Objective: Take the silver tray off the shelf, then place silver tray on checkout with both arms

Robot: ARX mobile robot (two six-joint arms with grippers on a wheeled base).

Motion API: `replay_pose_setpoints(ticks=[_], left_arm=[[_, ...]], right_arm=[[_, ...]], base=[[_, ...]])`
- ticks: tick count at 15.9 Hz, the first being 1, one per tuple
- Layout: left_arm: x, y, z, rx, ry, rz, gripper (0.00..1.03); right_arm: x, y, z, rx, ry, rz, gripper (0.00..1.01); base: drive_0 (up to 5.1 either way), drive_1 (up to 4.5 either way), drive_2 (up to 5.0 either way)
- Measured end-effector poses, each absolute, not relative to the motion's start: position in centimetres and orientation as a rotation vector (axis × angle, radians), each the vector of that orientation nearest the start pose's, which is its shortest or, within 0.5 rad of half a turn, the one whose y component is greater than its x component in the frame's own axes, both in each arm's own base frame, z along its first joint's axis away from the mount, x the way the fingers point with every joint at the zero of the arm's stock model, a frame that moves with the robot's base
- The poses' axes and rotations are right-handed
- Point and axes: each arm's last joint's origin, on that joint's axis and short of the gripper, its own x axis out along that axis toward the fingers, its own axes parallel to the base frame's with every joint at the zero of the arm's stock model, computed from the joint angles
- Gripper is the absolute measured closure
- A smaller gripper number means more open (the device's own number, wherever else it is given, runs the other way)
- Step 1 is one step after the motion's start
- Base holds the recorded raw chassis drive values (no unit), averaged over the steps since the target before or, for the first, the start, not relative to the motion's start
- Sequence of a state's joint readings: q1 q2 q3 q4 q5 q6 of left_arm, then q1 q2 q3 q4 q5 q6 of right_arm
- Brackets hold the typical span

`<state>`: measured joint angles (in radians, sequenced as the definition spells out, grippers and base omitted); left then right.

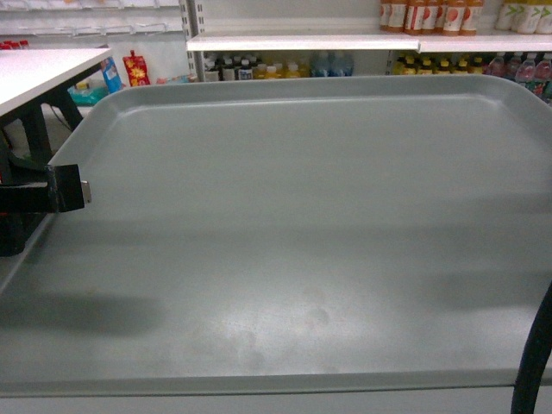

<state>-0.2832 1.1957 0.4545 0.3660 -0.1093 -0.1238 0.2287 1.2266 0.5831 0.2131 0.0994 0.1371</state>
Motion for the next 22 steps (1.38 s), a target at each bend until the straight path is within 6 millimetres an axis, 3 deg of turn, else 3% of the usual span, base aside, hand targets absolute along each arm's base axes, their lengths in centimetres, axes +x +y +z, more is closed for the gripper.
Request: replay_pose_setpoints(ticks=[11,22], left_arm=[[22.56,-6.25,19.38,-0.050,0.370,-0.150,0.99],[22.58,-6.24,19.39,-0.050,0.369,-0.150,0.99]], right_arm=[[24.45,5.39,21.41,0.066,0.424,0.098,0.98],[24.45,5.39,21.41,0.065,0.424,0.098,0.98]], base=[[0.0,0.00,0.0],[-4.9,2.51,2.5]])
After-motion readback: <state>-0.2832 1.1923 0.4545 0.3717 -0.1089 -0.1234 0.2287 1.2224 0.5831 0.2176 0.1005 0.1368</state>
